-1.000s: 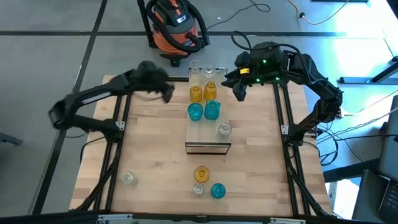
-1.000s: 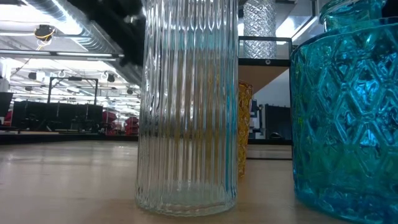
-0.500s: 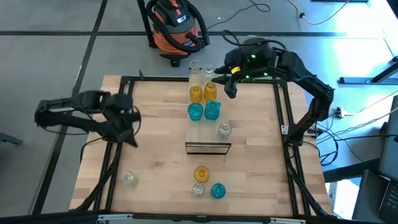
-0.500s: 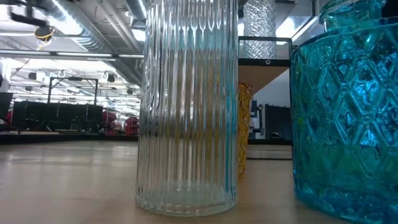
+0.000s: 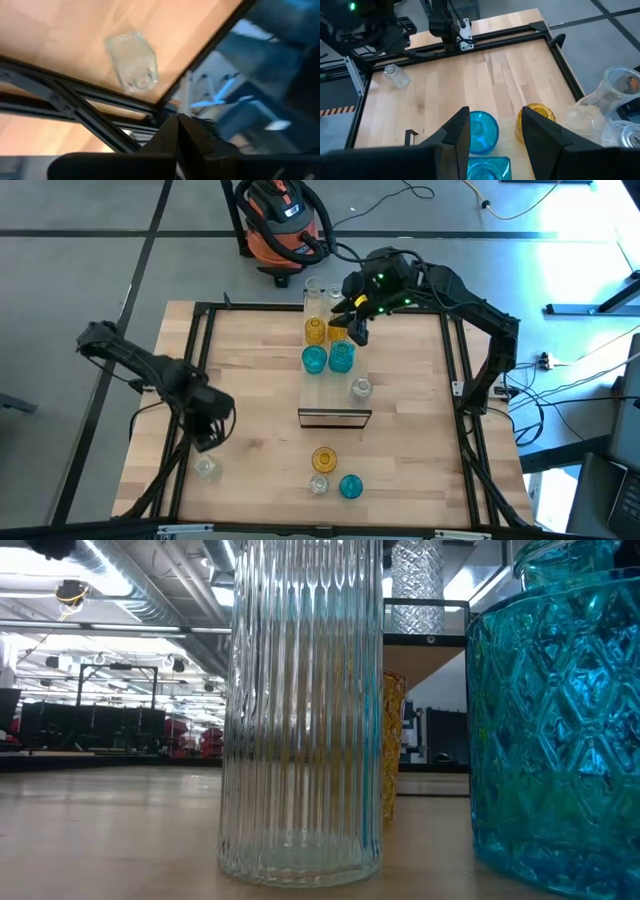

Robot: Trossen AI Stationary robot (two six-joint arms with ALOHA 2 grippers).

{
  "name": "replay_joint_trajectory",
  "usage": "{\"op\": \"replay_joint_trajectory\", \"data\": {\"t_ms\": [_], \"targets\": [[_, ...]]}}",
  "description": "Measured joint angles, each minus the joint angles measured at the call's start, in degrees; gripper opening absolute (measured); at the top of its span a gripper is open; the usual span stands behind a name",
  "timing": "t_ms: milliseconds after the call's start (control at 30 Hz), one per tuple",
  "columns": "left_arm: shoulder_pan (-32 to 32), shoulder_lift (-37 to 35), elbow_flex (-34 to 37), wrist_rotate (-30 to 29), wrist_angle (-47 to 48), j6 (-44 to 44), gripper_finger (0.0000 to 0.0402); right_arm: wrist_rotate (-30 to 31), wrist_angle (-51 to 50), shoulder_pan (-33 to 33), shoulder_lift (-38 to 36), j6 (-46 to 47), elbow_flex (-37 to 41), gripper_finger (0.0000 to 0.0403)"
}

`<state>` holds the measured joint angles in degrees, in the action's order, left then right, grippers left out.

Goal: Sort vases onto shelf
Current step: Put the transparent vase on the shelf aligned with the other transparent vase

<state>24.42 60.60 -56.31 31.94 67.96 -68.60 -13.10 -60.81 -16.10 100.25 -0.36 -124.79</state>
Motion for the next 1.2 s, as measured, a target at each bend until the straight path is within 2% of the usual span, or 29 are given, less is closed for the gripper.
{"op": "replay_joint_trajectory", "data": {"t_ms": [133, 333, 500, 600, 833, 1200], "targets": [[3.7, 4.1, 0.0, -1.1, -0.9, 3.5, 0.0025, 0.0, -0.6, 0.0, 0.0, 0.0, 0.0, 0.0143], [10.1, 8.1, 0.0, -7.1, -1.6, 4.2, 0.0118, -0.1, -2.8, 0.0, 0.0, 0.0, 0.0, 0.0143], [14.9, 9.8, 0.0, -11.2, -2.1, -2.5, 0.0173, -0.1, -4.7, 0.0, 0.0, 0.0, 0.0, 0.0143], [16.9, 10.0, 0.0, -12.3, -3.4, -6.6, 0.0182, -0.1, -5.2, 0.0, 0.0, -0.2, 0.0, 0.0143], [21.8, 10.8, 0.0, -20.4, -2.2, -14.8, 0.0184, -0.1, -5.2, 0.0, 0.0, -1.4, 0.0, 0.0143], [26.2, 16.5, 0.0, -19.5, -2.1, -18.7, 0.018, -0.1, -5.3, 0.0, 0.0, -1.5, 0.0, 0.0143]]}}
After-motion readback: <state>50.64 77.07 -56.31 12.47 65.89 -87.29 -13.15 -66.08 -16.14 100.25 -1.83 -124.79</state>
